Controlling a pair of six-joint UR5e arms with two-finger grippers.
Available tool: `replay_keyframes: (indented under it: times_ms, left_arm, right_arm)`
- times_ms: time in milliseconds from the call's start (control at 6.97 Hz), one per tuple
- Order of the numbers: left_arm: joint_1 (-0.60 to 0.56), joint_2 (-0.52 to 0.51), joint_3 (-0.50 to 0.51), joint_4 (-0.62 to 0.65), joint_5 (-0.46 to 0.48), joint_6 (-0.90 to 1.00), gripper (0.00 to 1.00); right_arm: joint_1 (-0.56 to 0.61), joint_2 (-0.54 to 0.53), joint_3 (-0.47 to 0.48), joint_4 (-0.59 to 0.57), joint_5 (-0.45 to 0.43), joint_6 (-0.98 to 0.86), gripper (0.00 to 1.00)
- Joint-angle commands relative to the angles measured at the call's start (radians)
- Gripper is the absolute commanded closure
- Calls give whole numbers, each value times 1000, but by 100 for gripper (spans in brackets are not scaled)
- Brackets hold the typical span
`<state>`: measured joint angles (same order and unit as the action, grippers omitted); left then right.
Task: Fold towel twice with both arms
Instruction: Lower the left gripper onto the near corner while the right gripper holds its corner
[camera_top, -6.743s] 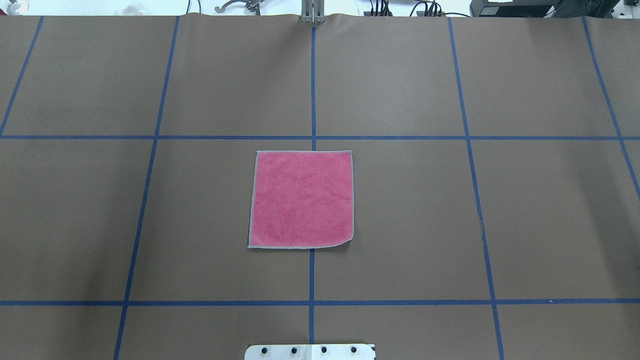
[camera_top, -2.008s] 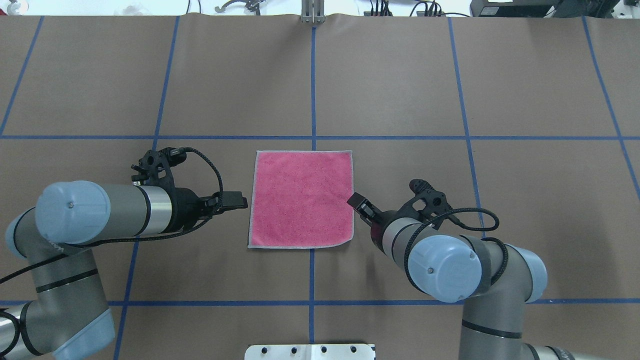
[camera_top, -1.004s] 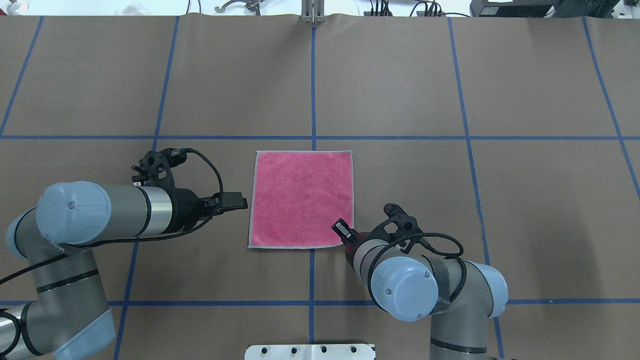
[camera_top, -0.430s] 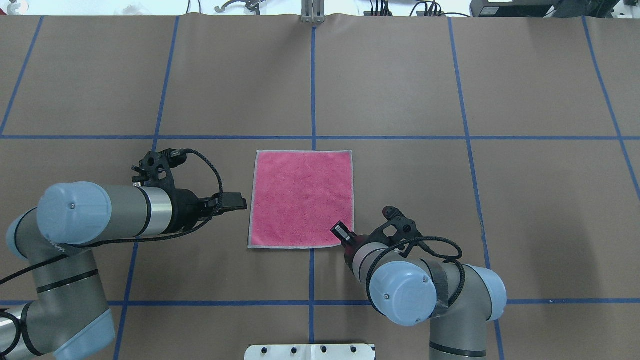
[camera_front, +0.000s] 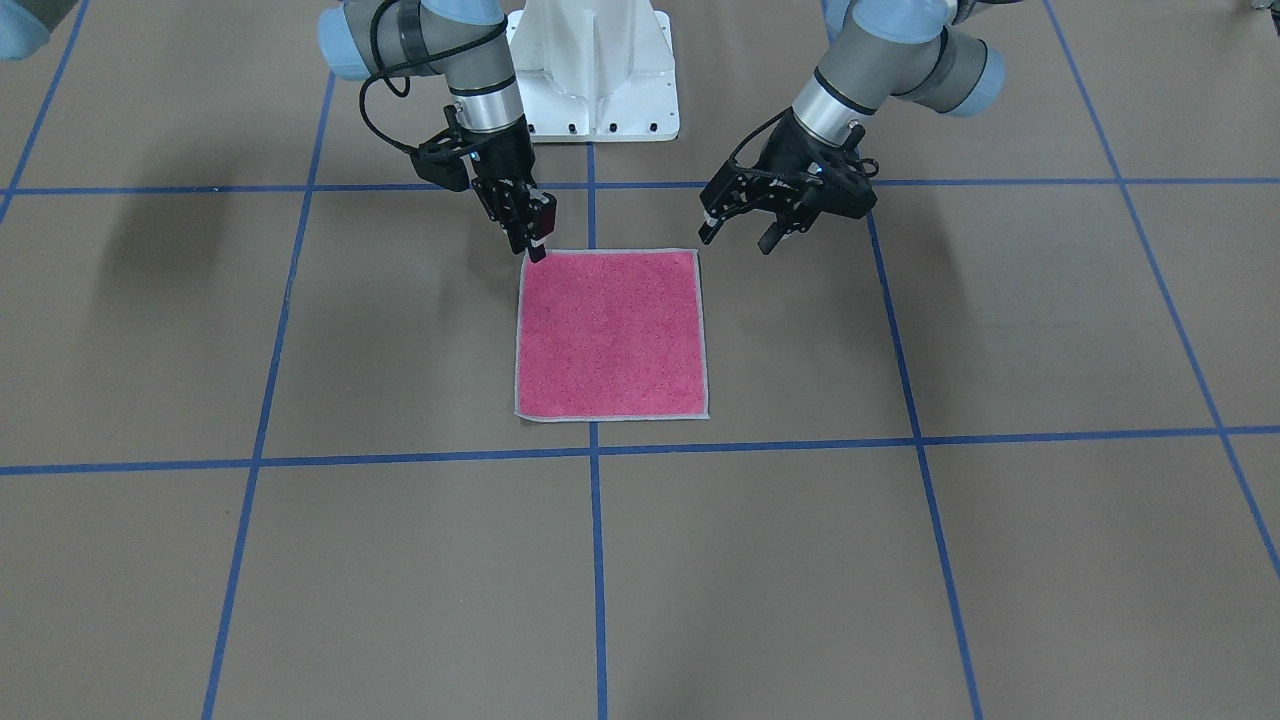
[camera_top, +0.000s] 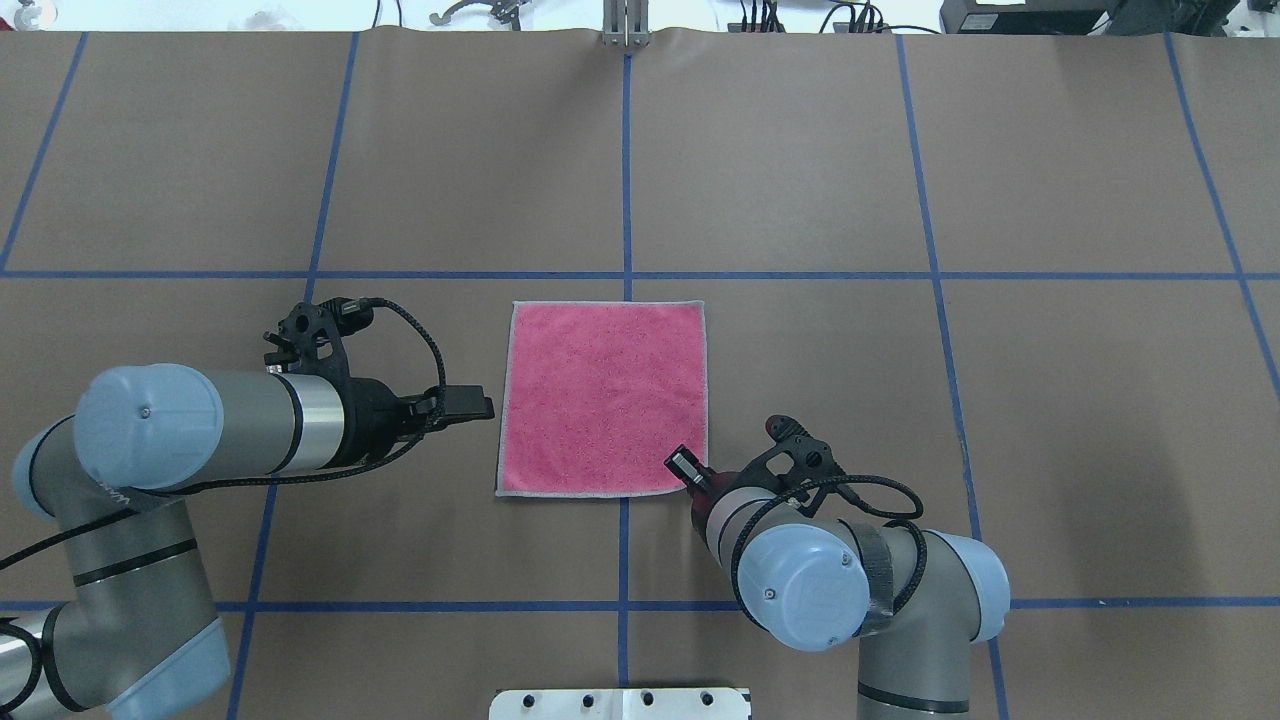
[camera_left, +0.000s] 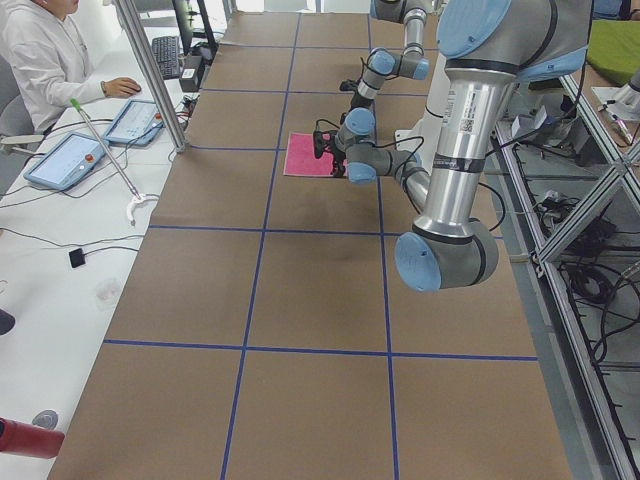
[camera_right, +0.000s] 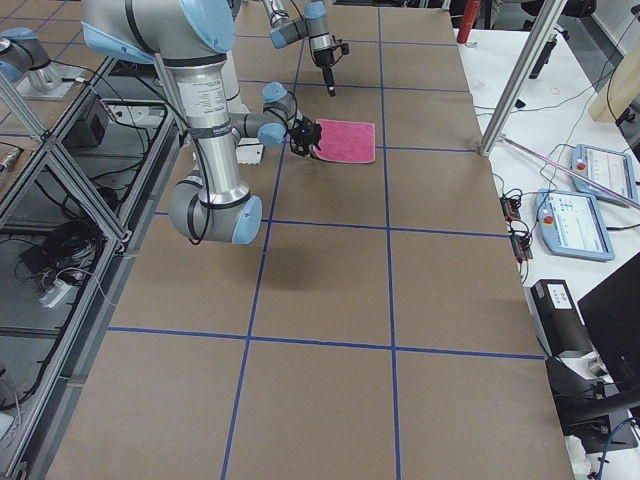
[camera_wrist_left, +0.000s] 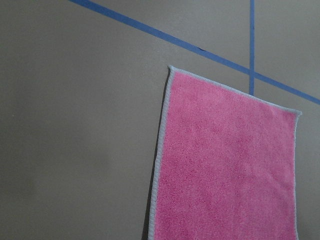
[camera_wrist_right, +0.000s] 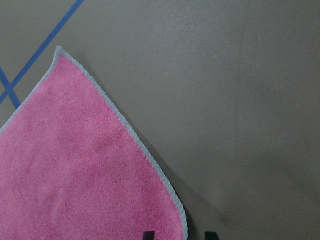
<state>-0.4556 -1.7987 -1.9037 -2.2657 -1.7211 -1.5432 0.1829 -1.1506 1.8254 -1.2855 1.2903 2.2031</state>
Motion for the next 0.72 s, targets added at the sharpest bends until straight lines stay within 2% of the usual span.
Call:
replay_keyframes:
  times_ms: [0, 574]
  left_arm:
    - [0, -1, 0, 0, 0, 0, 0]
    - [49, -2, 35, 2, 3, 2, 0]
  right_arm:
    - [1, 0, 2, 0, 0, 1, 100]
    - [9, 2, 11, 3, -28, 1, 100]
